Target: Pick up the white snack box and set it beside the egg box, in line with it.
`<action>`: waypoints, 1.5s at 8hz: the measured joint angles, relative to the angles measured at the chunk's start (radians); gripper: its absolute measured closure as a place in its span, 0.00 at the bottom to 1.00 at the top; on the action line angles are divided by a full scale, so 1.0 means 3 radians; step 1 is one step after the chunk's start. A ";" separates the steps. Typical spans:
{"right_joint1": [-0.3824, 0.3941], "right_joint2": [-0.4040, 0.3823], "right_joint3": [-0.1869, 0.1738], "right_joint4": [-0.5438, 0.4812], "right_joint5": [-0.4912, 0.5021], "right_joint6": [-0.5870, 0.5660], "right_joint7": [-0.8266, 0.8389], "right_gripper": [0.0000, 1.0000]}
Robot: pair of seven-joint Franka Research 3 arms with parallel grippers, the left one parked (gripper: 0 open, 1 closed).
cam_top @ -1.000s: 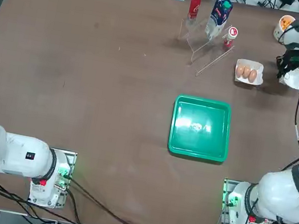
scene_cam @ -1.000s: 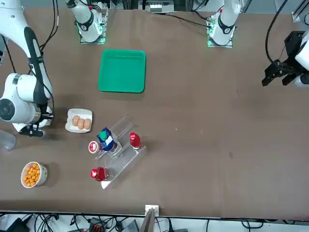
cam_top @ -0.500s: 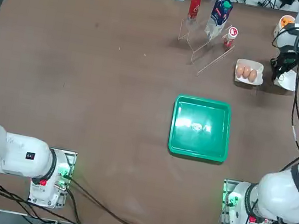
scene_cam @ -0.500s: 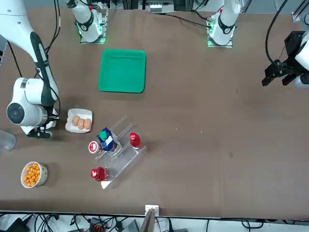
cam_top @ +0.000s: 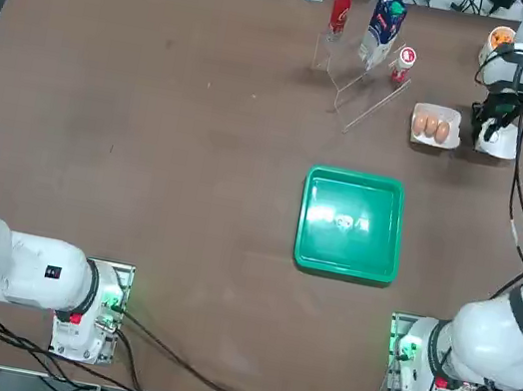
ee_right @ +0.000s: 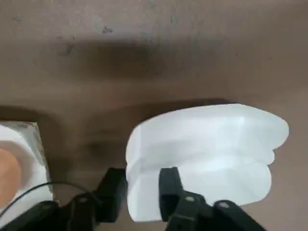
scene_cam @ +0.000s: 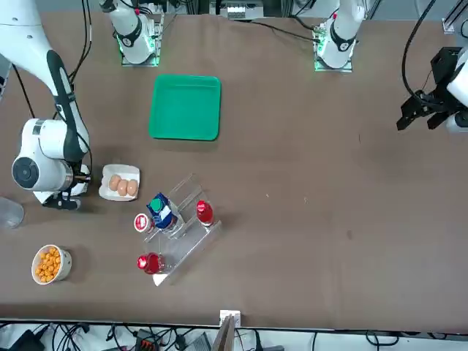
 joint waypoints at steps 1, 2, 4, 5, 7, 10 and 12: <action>0.0001 -0.0032 0.0002 0.0030 0.0000 -0.0018 0.0000 0.29; 0.0002 -0.0113 0.0020 0.0080 0.0000 -0.0053 0.0000 0.11; 0.0009 -0.0505 0.0170 0.0191 0.0210 -0.0129 0.0001 0.00; 0.0020 -0.0765 0.0253 0.0259 0.0462 -0.0267 -0.0002 0.00; 0.0030 -0.1104 0.0387 0.0727 0.0805 -0.1129 -0.0002 0.00; 0.0041 -0.1160 0.0431 0.1500 0.0942 -0.2453 -0.0074 0.00; 0.0161 -0.1269 0.0428 0.1684 0.0825 -0.2842 -0.0596 0.00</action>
